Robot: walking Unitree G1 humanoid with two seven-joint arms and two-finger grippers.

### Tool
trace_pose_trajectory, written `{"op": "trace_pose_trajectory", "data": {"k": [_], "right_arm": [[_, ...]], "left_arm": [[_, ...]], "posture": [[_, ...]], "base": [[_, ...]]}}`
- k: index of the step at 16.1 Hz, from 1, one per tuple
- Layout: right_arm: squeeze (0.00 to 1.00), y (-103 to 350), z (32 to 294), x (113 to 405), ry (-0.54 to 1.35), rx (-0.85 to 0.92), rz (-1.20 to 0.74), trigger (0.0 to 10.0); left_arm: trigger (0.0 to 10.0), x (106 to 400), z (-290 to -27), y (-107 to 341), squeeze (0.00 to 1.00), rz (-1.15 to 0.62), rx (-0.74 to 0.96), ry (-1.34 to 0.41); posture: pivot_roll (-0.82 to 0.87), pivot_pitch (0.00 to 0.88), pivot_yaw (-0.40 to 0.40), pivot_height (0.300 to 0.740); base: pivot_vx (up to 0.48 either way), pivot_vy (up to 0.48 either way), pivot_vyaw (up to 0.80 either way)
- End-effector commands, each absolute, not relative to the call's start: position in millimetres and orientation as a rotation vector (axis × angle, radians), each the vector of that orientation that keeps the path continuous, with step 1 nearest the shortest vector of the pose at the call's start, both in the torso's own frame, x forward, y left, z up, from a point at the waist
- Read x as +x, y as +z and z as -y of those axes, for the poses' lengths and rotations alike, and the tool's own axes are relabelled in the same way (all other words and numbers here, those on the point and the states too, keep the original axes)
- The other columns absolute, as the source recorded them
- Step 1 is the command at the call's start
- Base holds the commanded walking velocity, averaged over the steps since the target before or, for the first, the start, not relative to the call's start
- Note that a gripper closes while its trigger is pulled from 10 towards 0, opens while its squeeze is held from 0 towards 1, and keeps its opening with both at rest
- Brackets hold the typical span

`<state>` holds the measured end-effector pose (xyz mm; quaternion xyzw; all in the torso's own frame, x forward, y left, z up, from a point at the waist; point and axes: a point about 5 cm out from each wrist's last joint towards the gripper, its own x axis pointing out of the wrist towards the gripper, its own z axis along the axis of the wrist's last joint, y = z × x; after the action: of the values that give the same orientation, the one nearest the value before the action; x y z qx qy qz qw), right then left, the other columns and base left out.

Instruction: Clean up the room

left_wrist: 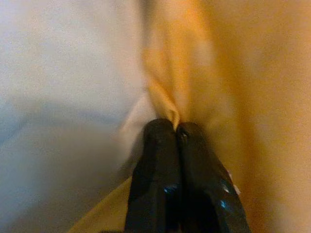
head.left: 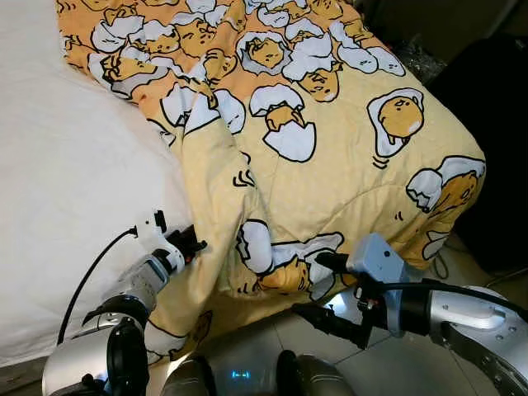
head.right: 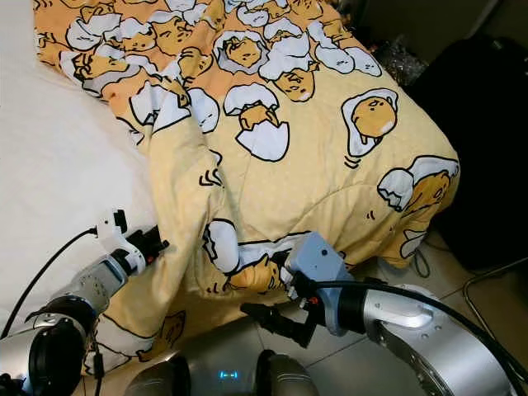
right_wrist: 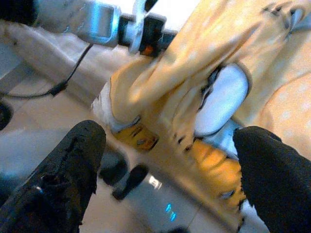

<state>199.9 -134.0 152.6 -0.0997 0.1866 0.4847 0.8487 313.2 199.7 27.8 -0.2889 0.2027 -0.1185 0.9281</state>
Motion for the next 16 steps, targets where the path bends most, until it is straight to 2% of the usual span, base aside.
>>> {"op": "trace_pose_trajectory", "data": {"k": [1, 2, 5, 8, 10, 11, 12, 15, 16], "right_arm": [[0.00, 143.3, 130.8, 211.6, 0.977, -0.228, -0.367, 10.0], [0.00, 137.9, 128.6, 218.3, 0.953, -0.239, -0.355, 10.0], [0.00, 125.7, 125.8, 229.5, 0.919, -0.262, -0.346, 10.0], [0.00, 118.2, 123.5, 236.9, 0.909, -0.275, -0.328, 10.0], [0.00, 114.2, 122.1, 240.0, 0.908, -0.279, -0.314, 10.0], [0.00, 112.0, 121.7, 240.4, 0.907, -0.279, -0.312, 10.0], [0.00, 109.8, 121.0, 239.9, 0.906, -0.278, -0.312, 10.0], [0.00, 105.0, 118.7, 240.6, 0.905, -0.274, -0.303, 10.0], [0.00, 104.6, 117.5, 241.5, 0.903, -0.269, -0.299, 10.0]], "left_arm": [[10.0, 329.7, -211.4, 55.9, 0.00, -0.295, -0.386, -0.277], [10.0, 335.7, -212.8, 66.7, 0.00, -0.264, -0.305, -0.302], [10.0, 337.9, -194.7, 70.1, 0.00, -0.315, -0.178, -0.501], [10.0, 339.2, -198.2, 69.4, 0.00, -0.326, -0.080, -0.451], [10.0, 339.1, -201.6, 73.3, 0.00, -0.308, -0.192, -0.477], [10.0, 338.0, -202.0, 76.0, 0.40, -0.286, -0.287, -0.516], [10.0, 336.3, -202.9, 76.3, 1.00, -0.275, -0.329, -0.529], [10.0, 330.4, -201.0, 69.1, 1.00, -0.293, -0.288, -0.556], [9.0, 329.0, -200.8, 65.6, 1.00, -0.306, -0.252, -0.539]], "posture": [[-0.21, 0.009, 0.042, 0.740], [-0.21, 0.000, 0.053, 0.740], [-0.19, 0.000, 0.087, 0.740], [-0.18, 0.000, 0.103, 0.740], [-0.18, 0.000, 0.104, 0.740], [-0.17, 0.000, 0.101, 0.740], [-0.16, 0.000, 0.100, 0.740], [-0.16, 0.000, 0.096, 0.740], [-0.16, 0.000, 0.098, 0.740]], "base": [[0.000, 0.000, 0.00], [0.000, 0.000, 0.00], [0.000, 0.000, 0.00], [0.000, 0.000, 0.00], [0.000, 0.000, 0.00], [0.000, 0.000, 0.00], [0.000, 0.000, 0.00], [0.000, 0.000, 0.00], [0.000, 0.000, 0.00]]}}
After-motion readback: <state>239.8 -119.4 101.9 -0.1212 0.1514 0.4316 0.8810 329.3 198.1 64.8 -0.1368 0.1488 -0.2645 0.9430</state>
